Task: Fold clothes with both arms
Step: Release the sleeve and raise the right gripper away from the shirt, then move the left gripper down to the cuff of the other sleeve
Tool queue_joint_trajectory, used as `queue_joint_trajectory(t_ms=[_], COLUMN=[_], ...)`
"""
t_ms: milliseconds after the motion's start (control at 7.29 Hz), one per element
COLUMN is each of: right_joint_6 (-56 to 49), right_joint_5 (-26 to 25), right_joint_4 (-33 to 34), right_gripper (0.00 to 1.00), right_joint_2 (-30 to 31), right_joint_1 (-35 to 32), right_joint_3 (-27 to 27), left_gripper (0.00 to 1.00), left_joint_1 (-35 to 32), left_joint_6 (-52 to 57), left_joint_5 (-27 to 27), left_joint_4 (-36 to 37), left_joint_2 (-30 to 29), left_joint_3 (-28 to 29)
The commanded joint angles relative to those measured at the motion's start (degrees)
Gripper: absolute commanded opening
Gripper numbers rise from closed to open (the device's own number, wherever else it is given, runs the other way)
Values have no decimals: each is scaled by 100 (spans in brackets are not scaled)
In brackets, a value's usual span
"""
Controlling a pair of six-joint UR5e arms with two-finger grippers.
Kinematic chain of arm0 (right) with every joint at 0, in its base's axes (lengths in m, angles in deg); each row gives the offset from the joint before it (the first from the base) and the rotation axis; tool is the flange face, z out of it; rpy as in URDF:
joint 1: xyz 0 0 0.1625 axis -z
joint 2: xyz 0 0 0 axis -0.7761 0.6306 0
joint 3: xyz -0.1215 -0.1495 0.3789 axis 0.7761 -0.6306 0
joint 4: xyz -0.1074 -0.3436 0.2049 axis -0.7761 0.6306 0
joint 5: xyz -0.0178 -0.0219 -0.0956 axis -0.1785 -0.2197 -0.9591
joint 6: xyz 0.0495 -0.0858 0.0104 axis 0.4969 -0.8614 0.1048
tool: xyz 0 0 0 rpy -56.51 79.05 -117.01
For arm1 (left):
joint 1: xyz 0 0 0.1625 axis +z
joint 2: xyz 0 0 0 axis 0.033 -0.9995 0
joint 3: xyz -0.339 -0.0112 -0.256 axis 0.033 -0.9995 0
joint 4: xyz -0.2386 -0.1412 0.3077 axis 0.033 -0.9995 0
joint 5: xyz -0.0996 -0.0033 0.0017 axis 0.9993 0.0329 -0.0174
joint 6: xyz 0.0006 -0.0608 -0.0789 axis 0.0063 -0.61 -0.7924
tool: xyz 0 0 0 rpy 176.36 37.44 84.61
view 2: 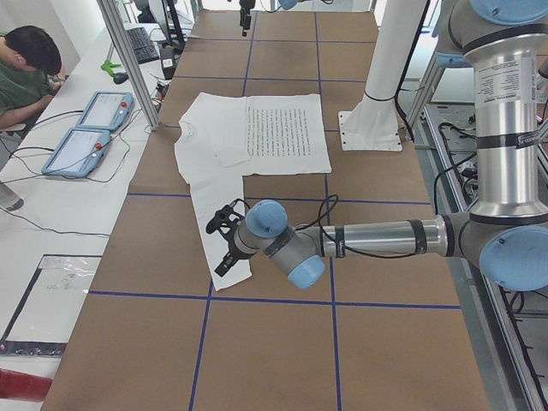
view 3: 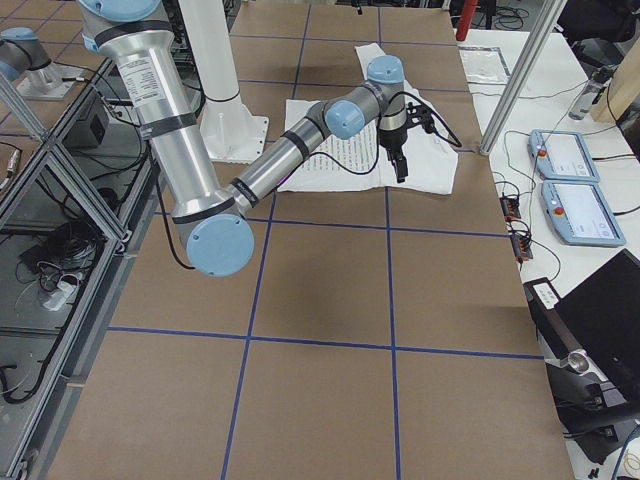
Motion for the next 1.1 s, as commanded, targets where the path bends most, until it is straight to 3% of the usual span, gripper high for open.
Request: queue_joint_trajectory(t_ms=[0, 411, 686, 960], right_joint_6=[-348, -330, -321, -304], right_joint_5=[24, 16, 7, 7], right_joint_4=[-6, -6, -6, -6], right_gripper=[100, 100, 100, 100], right_joint_2=[502, 503, 529, 538], right_joint_1=[-159, -159, -159, -159], right_joint_3=[303, 304, 304, 286], left_gripper=[100, 100, 100, 92], left_joint_1=[669, 1215, 1409, 1602], left_joint_6=[-360, -431, -413, -413], left_joint_5=[-416, -892, -901, -1085], left_joint_4=[-721, -738, -738, -747], left_joint_2=[1, -7, -60, -69], left_joint_3=[504, 636, 715, 733])
